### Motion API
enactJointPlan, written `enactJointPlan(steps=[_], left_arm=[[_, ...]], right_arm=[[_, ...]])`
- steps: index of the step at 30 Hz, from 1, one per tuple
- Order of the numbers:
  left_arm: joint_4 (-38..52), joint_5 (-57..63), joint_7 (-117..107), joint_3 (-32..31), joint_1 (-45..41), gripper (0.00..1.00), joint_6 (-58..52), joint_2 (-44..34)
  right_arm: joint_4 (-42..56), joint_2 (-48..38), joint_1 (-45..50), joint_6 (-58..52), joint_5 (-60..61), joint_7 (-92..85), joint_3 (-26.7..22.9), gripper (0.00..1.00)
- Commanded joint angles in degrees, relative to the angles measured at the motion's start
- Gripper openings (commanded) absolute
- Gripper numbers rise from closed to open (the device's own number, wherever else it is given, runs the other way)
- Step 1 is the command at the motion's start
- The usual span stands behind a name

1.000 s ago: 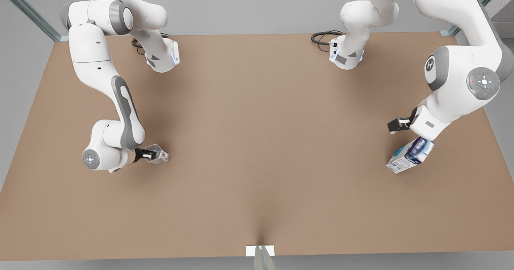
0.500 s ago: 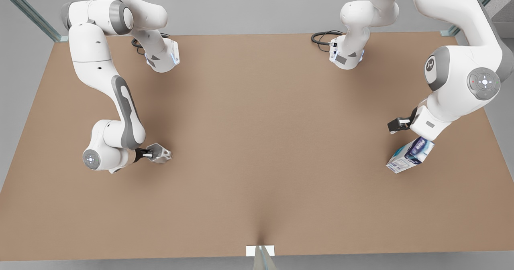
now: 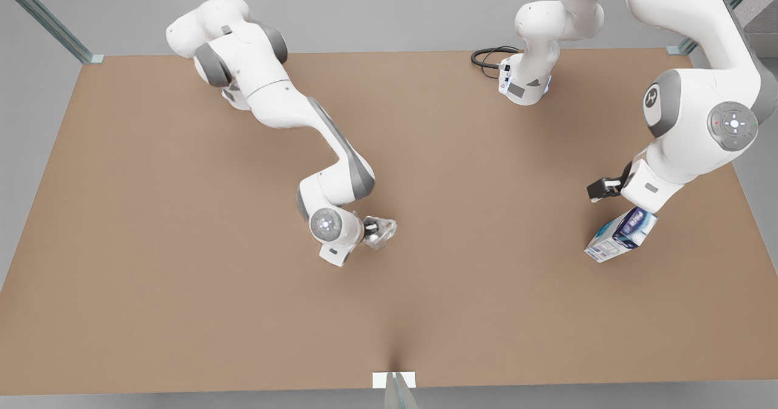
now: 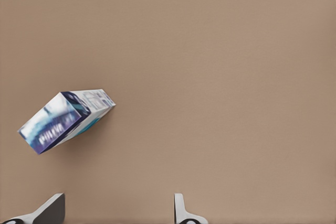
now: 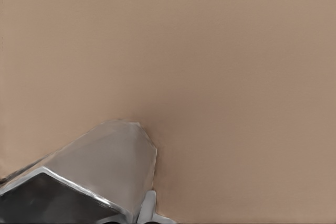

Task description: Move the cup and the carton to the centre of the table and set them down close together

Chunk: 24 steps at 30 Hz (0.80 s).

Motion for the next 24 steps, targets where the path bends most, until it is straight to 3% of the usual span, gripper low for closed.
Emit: enactJointPlan(steps=[1,3,6,7,8,9,24], left_arm=[[0.0,0.0,0.0,0.0,0.0,1.00,0.0,0.0],[0.0,0.0,0.1,0.0,0.0,1.00,-0.2,0.1],[0.0,0.0,0.0,0.0,-0.1,1.00,-0.3,0.0],[0.0,0.0,0.0,0.0,-0.1,1.00,-0.4,0.0],[0.0,0.0,0.1,0.0,-0.1,1.00,-0.4,0.0],[0.0,-0.1,0.1,0.0,-0.1,1.00,-0.4,0.0],[0.1,0.1,0.3,0.1,3.0,1.00,1.1,1.4]], right_arm=[[0.4,0.4,0.8,-0.1,0.3,0.2,-0.8,0.21],[4.4,5.2,3.5,-0.5,5.2,1.8,-5.8,0.21],[8.9,8.2,3.6,-0.1,6.5,4.0,-6.2,0.21],[9.2,8.2,4.6,0.0,6.5,4.3,-7.0,0.30],[9.2,8.2,4.6,0.4,6.8,4.3,-7.2,0.91],[9.2,8.1,4.7,0.3,6.8,4.4,-7.2,1.00],[9.0,5.8,4.1,-1.0,6.9,3.6,-7.0,1.00]])
